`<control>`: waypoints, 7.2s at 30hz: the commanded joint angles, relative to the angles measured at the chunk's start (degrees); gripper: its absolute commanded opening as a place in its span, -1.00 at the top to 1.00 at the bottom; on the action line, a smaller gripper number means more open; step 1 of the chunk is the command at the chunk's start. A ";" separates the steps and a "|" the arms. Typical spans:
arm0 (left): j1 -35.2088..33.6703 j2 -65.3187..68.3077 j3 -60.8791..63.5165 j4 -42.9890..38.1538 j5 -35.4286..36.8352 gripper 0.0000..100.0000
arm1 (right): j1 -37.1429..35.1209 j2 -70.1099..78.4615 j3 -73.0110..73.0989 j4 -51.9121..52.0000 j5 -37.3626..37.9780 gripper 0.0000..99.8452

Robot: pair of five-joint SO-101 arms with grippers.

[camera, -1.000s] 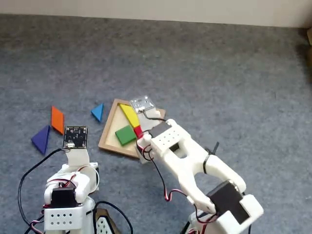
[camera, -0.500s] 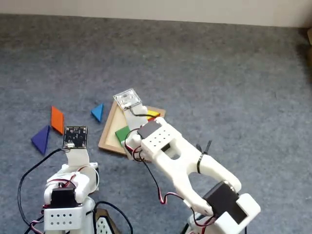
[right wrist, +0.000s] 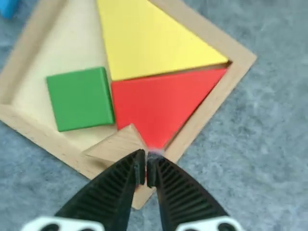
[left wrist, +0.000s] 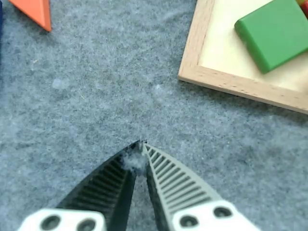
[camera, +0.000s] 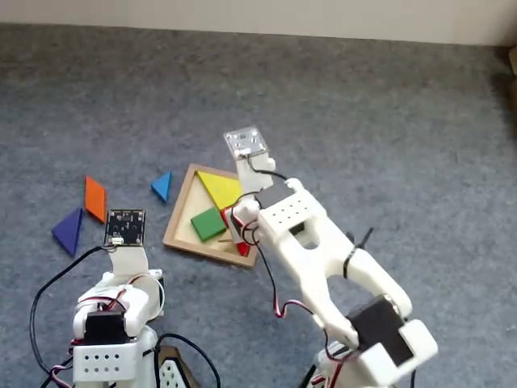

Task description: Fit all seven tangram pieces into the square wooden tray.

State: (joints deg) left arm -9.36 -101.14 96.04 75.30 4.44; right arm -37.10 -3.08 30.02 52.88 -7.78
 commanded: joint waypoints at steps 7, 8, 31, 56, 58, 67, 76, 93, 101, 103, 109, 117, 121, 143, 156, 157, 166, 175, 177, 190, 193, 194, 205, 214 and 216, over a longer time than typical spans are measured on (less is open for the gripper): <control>-0.57 -2.68 1.10 0.26 -0.26 0.99 | -5.49 3.82 -3.38 -0.84 -0.62 0.96; -0.57 -2.68 1.10 0.26 -0.26 0.99 | -6.02 3.74 -3.38 -0.84 -0.62 0.96; -0.57 -2.68 1.10 0.26 -0.26 0.99 | -7.60 3.38 -11.03 -0.75 -0.70 0.96; -0.57 -2.68 1.10 0.26 -0.26 0.99 | -3.74 10.51 -4.88 -3.82 0.18 0.96; -0.57 -2.68 1.10 0.26 -0.26 0.99 | -2.51 10.42 -4.88 -1.71 4.04 0.96; -0.57 -2.68 1.10 0.26 -0.26 0.99 | -0.31 7.78 -6.99 7.78 12.13 0.96; -0.57 -2.68 1.10 0.26 -0.26 0.99 | -0.31 -13.76 -7.60 14.20 12.22 0.96; -0.57 -2.68 1.10 0.26 -0.26 0.99 | -0.13 -27.21 2.95 17.71 12.04 0.96; -0.57 -2.68 1.10 0.26 -0.26 0.99 | 1.80 -27.03 4.62 15.52 11.87 0.96; -0.57 -2.68 1.10 0.26 -0.26 0.99 | 3.56 -27.47 4.70 16.31 11.87 0.96; -0.48 -2.68 1.10 0.26 -0.26 0.99 | 6.55 -27.82 2.95 26.42 12.04 0.96; -0.40 -2.68 1.10 0.26 -0.26 0.99 | 14.20 -44.18 4.97 26.59 12.31 0.96; -0.40 -2.68 1.10 0.26 -0.26 0.99 | 15.78 -55.43 12.44 27.82 12.31 0.96; -0.22 -2.68 1.10 0.26 -0.26 0.99 | 31.96 -86.90 49.98 10.33 11.78 0.96; -6.55 -2.68 -20.88 0.26 -14.24 0.99 | 31.96 -100.70 66.68 10.15 11.78 0.96; -7.16 -2.68 -22.64 0.44 -19.34 0.99 | 31.96 -102.11 68.00 10.15 11.78 0.96; -8.40 4.97 -36.09 0.70 -25.85 0.99 | 31.96 -101.67 71.87 10.51 11.78 0.96; -8.40 44.62 -56.66 2.64 -25.76 0.84 | 31.96 -101.23 71.87 10.59 11.78 0.96; -8.48 51.74 -60.18 3.16 -25.58 0.65 | 32.04 -101.14 71.87 10.59 11.78 0.96; -13.85 82.51 -74.86 1.85 -25.76 0.52 | 34.77 -101.05 71.87 10.68 11.78 0.96; -13.93 88.57 -78.73 1.85 -25.76 0.52 | 34.77 -101.05 71.87 10.68 11.78 0.96; -14.11 90.77 -80.22 1.76 -25.85 0.52 | 34.77 -101.05 71.87 10.68 11.78 0.96; -19.03 115.38 -96.22 0.35 -26.02 0.52 | 34.77 -101.05 71.87 10.68 11.78 0.96; -19.12 131.56 -109.23 0.70 -26.02 0.52 | 34.77 -101.05 71.87 10.68 11.78 0.96; -19.12 134.20 -111.08 0.79 -26.02 0.52 | 34.77 -101.05 71.87 10.68 11.78 0.96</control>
State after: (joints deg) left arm -27.91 29.93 -9.10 76.18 -21.05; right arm -2.90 -104.18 96.04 64.04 3.82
